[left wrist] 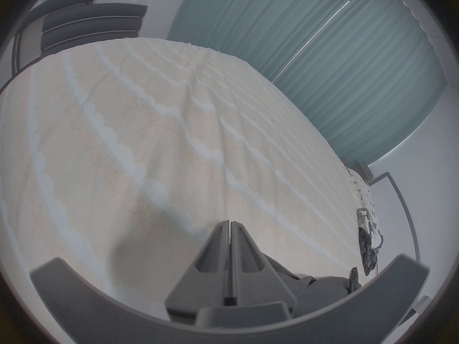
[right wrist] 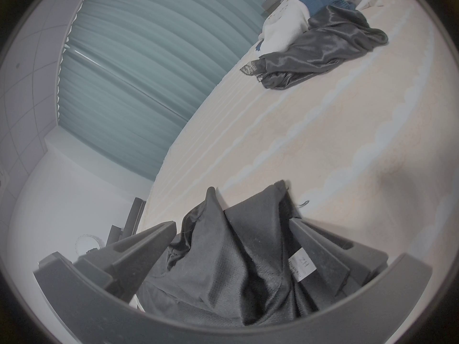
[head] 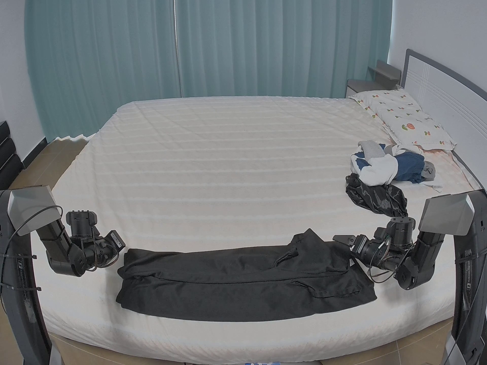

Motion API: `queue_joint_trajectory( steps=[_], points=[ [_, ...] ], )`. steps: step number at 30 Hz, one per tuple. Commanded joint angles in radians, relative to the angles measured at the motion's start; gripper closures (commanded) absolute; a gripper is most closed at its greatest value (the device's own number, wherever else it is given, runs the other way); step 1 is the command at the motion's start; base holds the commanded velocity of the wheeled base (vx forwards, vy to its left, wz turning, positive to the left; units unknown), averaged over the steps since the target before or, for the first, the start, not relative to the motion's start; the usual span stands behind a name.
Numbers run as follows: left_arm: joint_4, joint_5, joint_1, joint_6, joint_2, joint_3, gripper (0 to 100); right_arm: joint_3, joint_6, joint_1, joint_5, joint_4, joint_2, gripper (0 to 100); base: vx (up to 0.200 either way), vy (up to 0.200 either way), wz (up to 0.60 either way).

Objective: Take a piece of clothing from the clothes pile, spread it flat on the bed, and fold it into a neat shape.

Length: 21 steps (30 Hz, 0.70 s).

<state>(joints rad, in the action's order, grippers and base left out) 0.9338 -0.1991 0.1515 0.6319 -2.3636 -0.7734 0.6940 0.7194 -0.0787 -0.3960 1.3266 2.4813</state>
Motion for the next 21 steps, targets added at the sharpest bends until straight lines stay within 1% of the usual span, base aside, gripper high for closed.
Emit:
queue_joint_trajectory(
  steps=[1, 9, 10, 12, 21],
  points=[
    [0.0, 0.0, 0.0, 0.0, -0.002, 0.0, 100, 0.004, -0.006, -0.016, 0.0, -0.001, 0.021, 0, 0.0, 0.0, 0.0],
    [0.002, 0.0, 0.0, -0.001, -0.002, 0.002, 100, 0.059, -0.018, 0.0, 0.002, -0.015, 0.038, 0, 0.0, 0.0, 0.0],
    [0.002, 0.0, 0.0, -0.001, -0.002, 0.002, 100, 0.059, -0.018, 0.0, 0.002, -0.015, 0.038, 100, 0.0, 0.0, 0.0],
    [0.002, 0.0, 0.0, -0.003, -0.002, 0.002, 100, 0.09, -0.018, 0.013, 0.006, -0.033, 0.047, 100, 0.0, 0.0, 0.0],
    [0.025, -0.002, 0.0, -0.003, 0.0, 0.022, 100, 0.119, -0.014, 0.028, 0.034, -0.035, 0.056, 100, 0.0, 0.0, 0.0]
  ],
)
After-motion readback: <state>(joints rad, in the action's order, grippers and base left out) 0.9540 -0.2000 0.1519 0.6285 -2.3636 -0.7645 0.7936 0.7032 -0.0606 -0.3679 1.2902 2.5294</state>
